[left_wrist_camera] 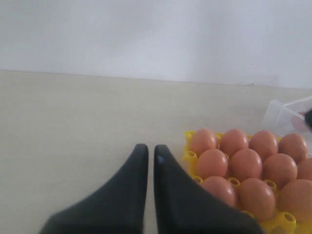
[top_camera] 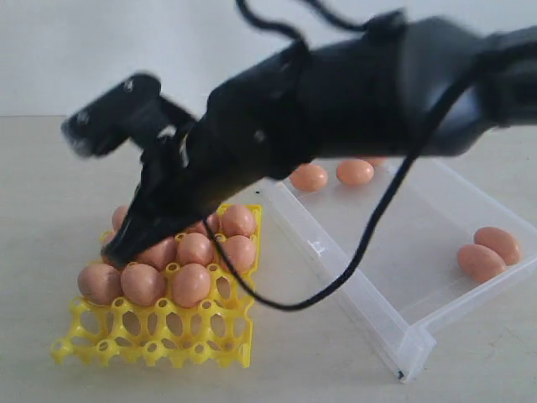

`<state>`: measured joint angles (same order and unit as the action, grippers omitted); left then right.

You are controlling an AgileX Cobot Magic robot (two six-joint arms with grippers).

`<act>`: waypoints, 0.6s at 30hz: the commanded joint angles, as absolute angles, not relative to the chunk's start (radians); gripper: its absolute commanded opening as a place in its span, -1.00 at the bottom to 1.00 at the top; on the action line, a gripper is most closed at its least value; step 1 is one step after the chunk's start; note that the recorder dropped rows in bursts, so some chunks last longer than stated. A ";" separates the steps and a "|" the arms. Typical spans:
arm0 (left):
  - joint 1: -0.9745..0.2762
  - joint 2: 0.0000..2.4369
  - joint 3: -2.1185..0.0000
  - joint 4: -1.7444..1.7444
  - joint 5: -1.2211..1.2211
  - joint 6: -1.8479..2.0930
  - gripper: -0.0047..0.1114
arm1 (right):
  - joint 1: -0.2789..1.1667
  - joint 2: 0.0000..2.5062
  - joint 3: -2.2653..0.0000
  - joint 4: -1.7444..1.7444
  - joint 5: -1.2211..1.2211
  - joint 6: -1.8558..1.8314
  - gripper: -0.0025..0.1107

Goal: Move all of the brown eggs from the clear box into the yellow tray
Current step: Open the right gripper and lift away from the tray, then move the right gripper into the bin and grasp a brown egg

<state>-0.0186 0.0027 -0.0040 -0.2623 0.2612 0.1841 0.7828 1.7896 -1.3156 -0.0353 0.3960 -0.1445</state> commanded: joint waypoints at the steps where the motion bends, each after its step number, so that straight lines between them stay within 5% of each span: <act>1: -0.022 0.000 0.000 -0.265 0.259 0.176 -0.85 | 0.603 1.683 -1.330 -0.293 0.512 0.225 -0.96; 9: -0.022 0.000 0.000 -0.265 0.259 0.176 -0.85 | 0.130 1.921 -1.600 0.000 1.189 -0.213 -0.96; 15: -0.022 0.000 0.000 -0.265 0.259 0.176 -0.85 | 0.055 2.049 -1.676 0.231 1.216 -0.688 -0.96; 18: -0.022 0.000 0.000 -0.265 0.259 0.176 -0.85 | 0.061 2.060 -1.676 0.265 1.147 -0.936 -0.79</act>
